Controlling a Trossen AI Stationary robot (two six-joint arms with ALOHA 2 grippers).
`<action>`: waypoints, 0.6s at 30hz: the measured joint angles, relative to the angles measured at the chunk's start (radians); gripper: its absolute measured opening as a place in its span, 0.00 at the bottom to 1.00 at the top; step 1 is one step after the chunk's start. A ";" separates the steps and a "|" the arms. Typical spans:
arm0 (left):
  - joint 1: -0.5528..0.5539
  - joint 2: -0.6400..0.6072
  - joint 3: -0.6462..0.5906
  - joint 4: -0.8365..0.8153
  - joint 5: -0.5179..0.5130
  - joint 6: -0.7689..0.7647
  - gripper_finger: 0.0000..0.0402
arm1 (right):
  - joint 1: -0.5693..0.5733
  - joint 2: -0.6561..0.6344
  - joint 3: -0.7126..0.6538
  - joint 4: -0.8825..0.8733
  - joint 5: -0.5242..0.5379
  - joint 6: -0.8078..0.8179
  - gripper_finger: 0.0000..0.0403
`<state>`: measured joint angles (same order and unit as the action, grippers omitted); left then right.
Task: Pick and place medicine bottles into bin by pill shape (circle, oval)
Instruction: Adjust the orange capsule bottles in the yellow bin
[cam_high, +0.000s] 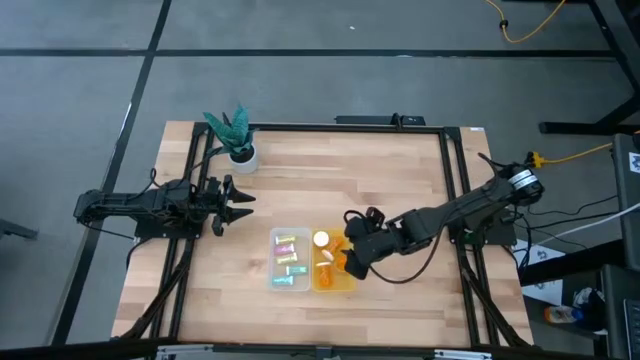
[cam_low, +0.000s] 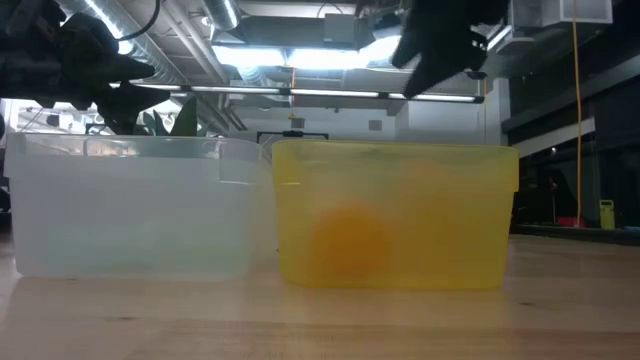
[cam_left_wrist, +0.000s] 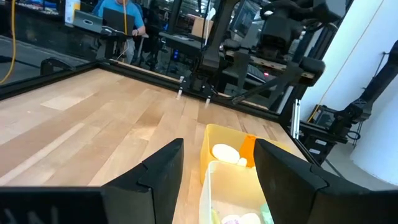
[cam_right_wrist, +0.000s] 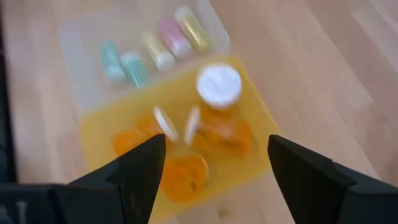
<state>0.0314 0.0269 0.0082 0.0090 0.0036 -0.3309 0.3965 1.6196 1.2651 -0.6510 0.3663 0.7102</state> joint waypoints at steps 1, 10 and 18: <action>0.000 0.000 0.000 0.000 0.000 0.000 0.47 | 0.000 0.002 0.000 0.024 0.004 -0.006 0.70; 0.000 0.000 0.000 0.000 -0.002 0.000 0.47 | -0.004 0.048 0.003 0.184 -0.024 -0.017 0.70; 0.000 0.000 0.000 0.000 -0.002 0.000 0.47 | -0.006 0.138 0.086 0.002 -0.054 -0.060 0.62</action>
<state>0.0315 0.0269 0.0082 0.0090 0.0021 -0.3309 0.3901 1.7576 1.3515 -0.6489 0.3119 0.6502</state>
